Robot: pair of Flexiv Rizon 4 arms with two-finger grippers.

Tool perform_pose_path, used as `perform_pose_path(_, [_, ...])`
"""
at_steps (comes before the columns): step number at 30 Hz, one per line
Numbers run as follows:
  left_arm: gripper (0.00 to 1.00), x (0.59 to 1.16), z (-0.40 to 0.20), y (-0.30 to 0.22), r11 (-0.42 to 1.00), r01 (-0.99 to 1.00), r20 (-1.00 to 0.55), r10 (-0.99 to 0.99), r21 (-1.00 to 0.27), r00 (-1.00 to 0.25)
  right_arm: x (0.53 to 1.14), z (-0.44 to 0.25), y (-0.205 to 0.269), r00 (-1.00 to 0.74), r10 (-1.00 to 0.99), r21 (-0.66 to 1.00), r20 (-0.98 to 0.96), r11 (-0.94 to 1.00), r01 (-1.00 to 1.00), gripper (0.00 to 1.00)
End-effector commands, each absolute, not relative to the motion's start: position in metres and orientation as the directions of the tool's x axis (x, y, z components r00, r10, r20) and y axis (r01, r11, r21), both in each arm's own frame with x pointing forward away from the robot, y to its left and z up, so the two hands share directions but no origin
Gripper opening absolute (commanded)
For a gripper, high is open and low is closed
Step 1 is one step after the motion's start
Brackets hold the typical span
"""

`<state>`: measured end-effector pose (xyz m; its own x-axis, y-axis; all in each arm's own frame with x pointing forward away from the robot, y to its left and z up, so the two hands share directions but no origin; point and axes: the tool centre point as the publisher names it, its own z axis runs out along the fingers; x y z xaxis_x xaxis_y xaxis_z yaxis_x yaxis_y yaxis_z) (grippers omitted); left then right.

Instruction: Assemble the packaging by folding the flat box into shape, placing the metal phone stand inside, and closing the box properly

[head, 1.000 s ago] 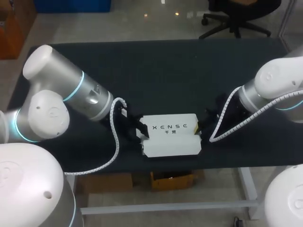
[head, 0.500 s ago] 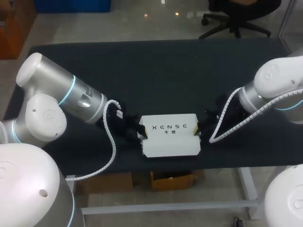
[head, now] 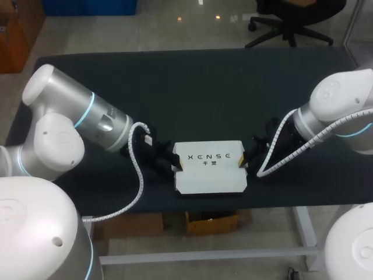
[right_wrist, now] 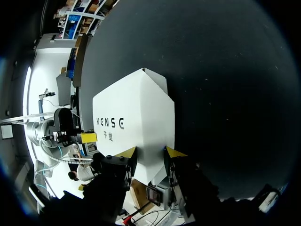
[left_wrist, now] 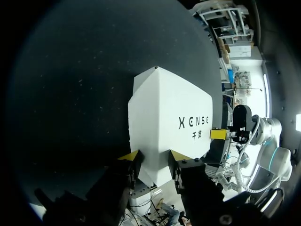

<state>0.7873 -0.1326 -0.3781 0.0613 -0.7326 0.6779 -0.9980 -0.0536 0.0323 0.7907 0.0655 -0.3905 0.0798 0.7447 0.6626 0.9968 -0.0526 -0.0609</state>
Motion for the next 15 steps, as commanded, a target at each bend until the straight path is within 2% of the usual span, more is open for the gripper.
perform_pose_path(1, [0.40,0.7892,-0.3821,-0.1381,-0.054,-0.998,0.680,-0.730,0.032,0.061,0.7888,-0.3944,0.0683,0.081,0.742,-0.056,0.666,-0.058,0.997,0.34])
perform_pose_path(15, [0.41,0.7895,-0.3802,-0.1375,-0.060,-0.998,0.686,-0.724,0.033,0.066,0.7887,-0.3972,0.0622,0.086,0.733,-0.051,0.675,-0.070,0.996,0.35])
